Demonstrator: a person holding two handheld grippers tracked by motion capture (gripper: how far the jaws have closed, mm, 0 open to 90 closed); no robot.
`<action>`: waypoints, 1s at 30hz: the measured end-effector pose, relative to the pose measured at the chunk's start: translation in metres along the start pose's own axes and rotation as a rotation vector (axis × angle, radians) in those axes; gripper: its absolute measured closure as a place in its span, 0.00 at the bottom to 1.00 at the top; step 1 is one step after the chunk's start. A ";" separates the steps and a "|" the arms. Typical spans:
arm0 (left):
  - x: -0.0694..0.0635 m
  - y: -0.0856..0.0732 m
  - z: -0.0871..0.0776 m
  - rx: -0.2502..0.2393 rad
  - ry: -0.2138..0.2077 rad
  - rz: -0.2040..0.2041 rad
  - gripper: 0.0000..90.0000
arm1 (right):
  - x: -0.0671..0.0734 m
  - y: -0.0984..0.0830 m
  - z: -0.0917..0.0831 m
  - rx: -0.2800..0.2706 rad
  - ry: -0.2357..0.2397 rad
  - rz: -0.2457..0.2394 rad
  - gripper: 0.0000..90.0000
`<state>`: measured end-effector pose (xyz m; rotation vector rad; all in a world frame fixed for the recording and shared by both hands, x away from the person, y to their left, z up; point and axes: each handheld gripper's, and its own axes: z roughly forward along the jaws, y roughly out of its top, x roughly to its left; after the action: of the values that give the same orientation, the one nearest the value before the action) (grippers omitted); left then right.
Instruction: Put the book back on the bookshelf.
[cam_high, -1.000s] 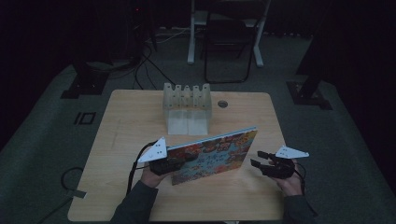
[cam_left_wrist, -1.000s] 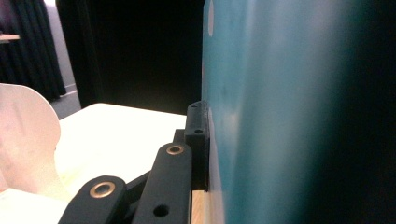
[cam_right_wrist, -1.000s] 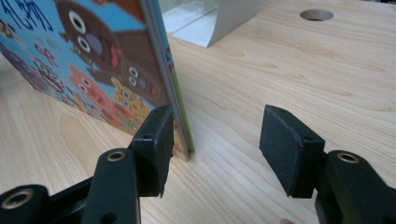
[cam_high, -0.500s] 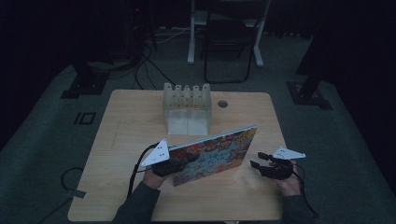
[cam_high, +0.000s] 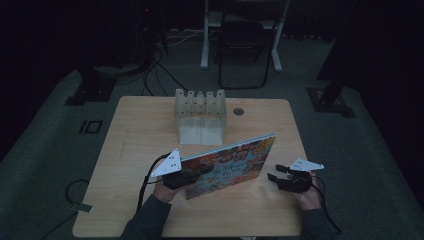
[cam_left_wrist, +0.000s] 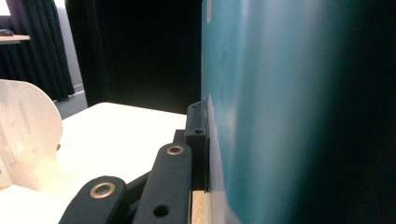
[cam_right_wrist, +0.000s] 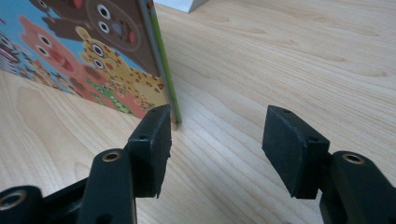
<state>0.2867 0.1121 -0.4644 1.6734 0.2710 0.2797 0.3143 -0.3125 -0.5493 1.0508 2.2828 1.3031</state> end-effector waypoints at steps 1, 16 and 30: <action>0.000 0.000 0.000 0.000 0.000 0.000 0.88 | 0.000 0.000 0.001 0.007 -0.008 -0.002 0.45; -0.008 0.001 0.003 0.002 0.028 0.005 0.89 | 0.003 -0.005 0.011 0.087 -0.079 -0.042 0.40; -0.016 0.000 0.007 -0.009 0.097 -0.021 0.89 | -0.002 -0.013 0.014 0.107 -0.086 -0.022 0.40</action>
<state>0.2738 0.1002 -0.4655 1.6496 0.3594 0.3468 0.3178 -0.3096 -0.5675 1.0918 2.3141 1.1160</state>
